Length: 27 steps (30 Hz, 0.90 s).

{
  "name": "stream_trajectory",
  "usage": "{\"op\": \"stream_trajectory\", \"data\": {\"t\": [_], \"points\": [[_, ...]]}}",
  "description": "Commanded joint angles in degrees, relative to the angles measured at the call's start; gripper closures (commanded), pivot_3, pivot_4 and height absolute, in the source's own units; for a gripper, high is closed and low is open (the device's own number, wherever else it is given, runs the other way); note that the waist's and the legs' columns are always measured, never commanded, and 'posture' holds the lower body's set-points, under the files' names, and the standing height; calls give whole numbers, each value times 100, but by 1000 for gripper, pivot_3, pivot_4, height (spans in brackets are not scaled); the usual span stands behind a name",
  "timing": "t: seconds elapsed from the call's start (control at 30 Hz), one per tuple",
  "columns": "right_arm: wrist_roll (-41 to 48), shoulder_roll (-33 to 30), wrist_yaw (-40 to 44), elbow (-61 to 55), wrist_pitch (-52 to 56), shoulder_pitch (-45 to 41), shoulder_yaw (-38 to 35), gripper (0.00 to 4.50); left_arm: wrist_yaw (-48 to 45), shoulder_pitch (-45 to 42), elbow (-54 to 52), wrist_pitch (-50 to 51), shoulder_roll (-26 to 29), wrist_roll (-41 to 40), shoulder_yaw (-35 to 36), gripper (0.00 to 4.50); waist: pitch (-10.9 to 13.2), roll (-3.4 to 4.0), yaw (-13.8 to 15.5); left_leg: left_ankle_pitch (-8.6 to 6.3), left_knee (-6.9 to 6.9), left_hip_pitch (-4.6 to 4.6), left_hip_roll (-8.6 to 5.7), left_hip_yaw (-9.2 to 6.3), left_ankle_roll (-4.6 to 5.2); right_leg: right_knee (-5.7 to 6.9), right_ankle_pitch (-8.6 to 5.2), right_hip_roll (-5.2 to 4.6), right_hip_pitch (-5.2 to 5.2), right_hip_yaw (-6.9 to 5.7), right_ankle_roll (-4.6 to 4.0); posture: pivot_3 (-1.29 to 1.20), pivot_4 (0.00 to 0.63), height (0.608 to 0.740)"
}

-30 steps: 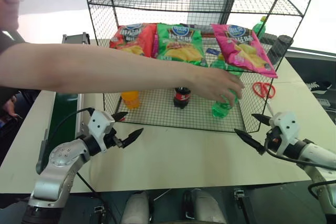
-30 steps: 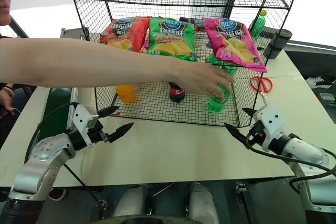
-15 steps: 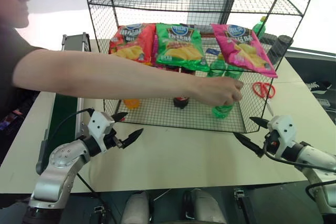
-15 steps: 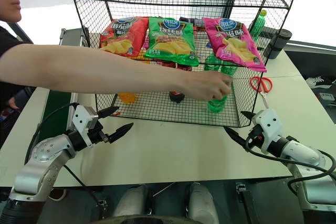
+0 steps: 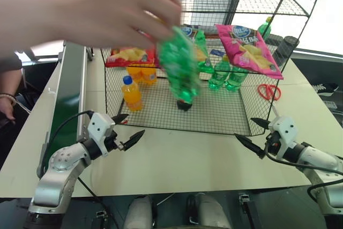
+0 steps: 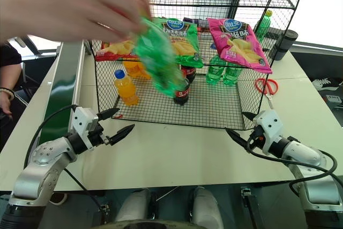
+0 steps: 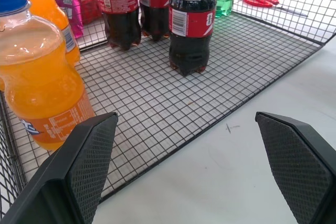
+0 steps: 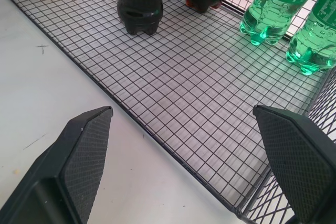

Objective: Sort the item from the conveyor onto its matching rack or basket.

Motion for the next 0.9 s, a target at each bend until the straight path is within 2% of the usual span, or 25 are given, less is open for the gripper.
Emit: {"op": "stream_trajectory", "data": {"t": [0.03,0.33,0.67,0.8,0.9], "points": [[41,40,-53,-297,26,4,-25,46,-2,43,-230,-77,-1,-80,141,0,0,0,-1,0,0,0,0,0,0,0,0,0,0,0,0,0,150,736],[94,100,-130,-468,241,-140,142,46,130,222,-417,-32,-84,-233,325,0,0,0,-3,0,0,0,1,0,0,1,0,0,0,0,0,0,150,736],[-86,352,-259,-244,231,-724,632,46,937,844,-1027,203,-658,-906,1241,0,-3,-4,-12,0,1,4,3,0,0,2,0,-2,3,2,0,0,150,736],[-204,536,-277,40,163,-1127,863,46,1424,1265,-1158,91,-967,-1133,1883,0,-4,-6,-14,0,1,4,3,-2,0,1,0,-1,2,1,-1,0,150,736],[-271,712,-324,222,122,-1431,1025,46,1896,1221,-917,-131,-1226,-1044,2304,0,-6,-10,-5,0,2,4,2,-3,0,2,0,-1,2,0,-1,0,150,736]]}}
